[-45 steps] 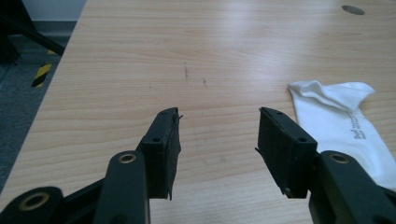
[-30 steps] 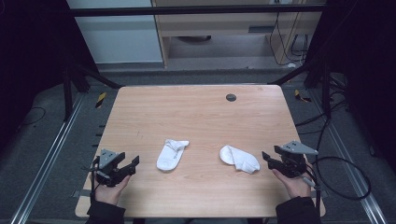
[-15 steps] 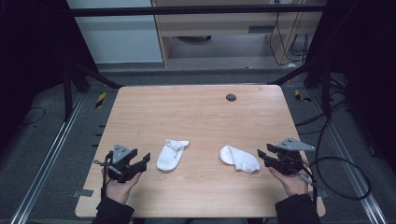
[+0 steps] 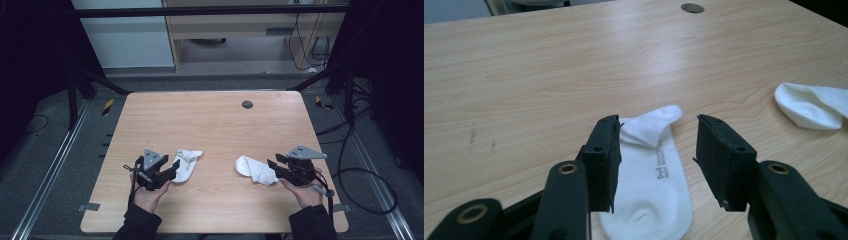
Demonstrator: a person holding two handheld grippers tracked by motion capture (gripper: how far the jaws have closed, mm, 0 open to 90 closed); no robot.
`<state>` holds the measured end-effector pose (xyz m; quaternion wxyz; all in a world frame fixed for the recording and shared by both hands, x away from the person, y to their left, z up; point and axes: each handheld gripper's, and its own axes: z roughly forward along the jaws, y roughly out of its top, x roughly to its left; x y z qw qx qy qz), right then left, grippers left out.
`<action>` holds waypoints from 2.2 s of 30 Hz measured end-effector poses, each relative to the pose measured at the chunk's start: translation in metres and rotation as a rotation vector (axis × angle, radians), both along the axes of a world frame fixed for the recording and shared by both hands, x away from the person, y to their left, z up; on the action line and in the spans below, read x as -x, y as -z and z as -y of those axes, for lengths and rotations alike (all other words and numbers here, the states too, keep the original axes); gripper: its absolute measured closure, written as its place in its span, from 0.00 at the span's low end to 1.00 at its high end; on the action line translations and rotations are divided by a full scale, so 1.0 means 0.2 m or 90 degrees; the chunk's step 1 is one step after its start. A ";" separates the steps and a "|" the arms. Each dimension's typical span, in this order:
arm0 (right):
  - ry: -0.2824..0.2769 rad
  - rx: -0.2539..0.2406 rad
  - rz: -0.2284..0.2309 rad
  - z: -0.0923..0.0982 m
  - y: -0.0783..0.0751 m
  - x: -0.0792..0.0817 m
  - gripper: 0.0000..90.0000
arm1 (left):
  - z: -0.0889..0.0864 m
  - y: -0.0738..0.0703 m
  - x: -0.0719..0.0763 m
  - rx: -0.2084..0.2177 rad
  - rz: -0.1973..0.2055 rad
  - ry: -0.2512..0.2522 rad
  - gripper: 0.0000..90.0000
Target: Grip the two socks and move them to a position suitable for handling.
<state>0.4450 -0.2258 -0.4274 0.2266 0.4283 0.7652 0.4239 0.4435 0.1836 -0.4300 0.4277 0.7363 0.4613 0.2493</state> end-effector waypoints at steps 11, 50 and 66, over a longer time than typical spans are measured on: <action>-0.023 0.022 -0.019 -0.05 0.09 0.00 0.68 | 0.23 0.04 -0.02 -0.013 -0.004 0.041 0.60; -0.070 0.085 -0.075 -0.04 0.29 0.04 0.76 | 0.77 0.26 -0.14 -0.042 -0.057 0.085 0.59; -0.090 0.096 -0.101 -0.05 0.32 0.03 0.76 | 0.90 0.31 -0.19 -0.029 -0.083 0.090 0.60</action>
